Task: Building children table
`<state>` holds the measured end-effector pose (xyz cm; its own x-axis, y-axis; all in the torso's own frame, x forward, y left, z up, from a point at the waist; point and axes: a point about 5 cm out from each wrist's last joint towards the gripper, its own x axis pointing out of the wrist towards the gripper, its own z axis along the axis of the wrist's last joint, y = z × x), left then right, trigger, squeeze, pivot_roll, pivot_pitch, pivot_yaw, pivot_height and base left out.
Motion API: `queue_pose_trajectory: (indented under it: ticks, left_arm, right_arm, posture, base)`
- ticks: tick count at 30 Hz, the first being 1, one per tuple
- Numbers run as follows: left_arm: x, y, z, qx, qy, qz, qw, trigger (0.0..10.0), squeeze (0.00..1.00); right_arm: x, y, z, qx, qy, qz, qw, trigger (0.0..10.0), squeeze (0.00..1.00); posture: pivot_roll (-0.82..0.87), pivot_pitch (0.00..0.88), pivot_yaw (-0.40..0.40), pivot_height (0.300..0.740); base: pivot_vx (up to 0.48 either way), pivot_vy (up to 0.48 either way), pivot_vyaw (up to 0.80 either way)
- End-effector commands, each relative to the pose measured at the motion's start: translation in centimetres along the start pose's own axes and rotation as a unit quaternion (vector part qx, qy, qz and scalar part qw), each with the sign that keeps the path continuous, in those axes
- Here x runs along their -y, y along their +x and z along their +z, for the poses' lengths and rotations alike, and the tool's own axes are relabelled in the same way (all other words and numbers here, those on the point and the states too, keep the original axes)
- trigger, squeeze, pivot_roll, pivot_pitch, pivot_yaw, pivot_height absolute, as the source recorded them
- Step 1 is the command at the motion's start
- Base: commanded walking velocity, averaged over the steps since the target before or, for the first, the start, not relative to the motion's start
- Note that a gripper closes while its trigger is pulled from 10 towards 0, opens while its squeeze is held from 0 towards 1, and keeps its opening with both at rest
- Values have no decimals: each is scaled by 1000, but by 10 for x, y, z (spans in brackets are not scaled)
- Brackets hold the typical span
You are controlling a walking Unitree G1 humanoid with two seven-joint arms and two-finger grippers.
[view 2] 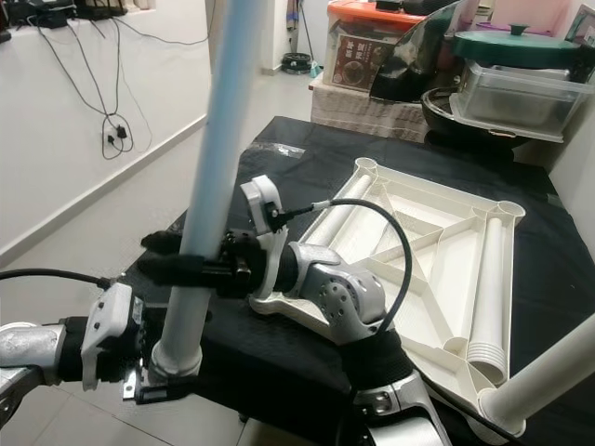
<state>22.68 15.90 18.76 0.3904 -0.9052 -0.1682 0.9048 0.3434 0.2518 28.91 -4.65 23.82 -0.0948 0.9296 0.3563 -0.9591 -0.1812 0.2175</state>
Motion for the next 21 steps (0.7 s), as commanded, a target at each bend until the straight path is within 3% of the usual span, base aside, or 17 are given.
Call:
queue_pose_trajectory:
  ticks: [1,5,7,8,9,10,12,15,21]
  left_arm:
    - [-9,-6,4,-3,9,40,999,10000,0]
    - [-12,-22,14,7,8,78,997,10000,0]
    - [-10,-29,12,7,8,114,993,10000,0]
    - [-10,-29,12,7,8,114,993,10000,0]
    - [-8,-31,9,12,2,141,990,10000,0]
    - [-6,-30,9,15,0,147,989,10000,0]
    - [-5,-30,8,17,-1,149,989,10000,0]
    - [1,-23,4,30,-27,179,983,10000,0]
    - [12,-17,-4,30,-61,188,980,10000,0]
  right_arm:
    - [1,2,2,7,0,2,1000,0,0]
    - [17,-6,12,20,-41,-71,996,0,0]
    - [38,-13,24,29,-89,-164,982,0,0]
    - [38,-13,24,29,-89,-164,982,0,0]
    - [52,-18,32,26,-135,-236,962,0,0]
    - [56,-20,34,20,-154,-256,954,0,0]
    - [58,-20,34,16,-165,-266,950,0,0]
    - [63,-20,37,6,-206,-301,931,0,0]
    - [60,-20,25,-19,-216,-271,938,0,0]
  posture:
    - [74,0,-73,740]
    - [82,0,-79,740]
    - [95,0,-84,740]
    - [95,0,-84,740]
    - [102,0,-87,740]
    - [102,0,-87,740]
    - [102,0,-87,740]
    - [105,0,-88,740]
    - [112,0,-86,740]
  base:
    - [0,0,0]
    - [0,0,0]
    - [0,0,0]
    - [0,0,0]
    - [0,0,0]
    - [0,0,0]
    - [0,0,0]
    - [0,0,0]
    - [0,0,0]
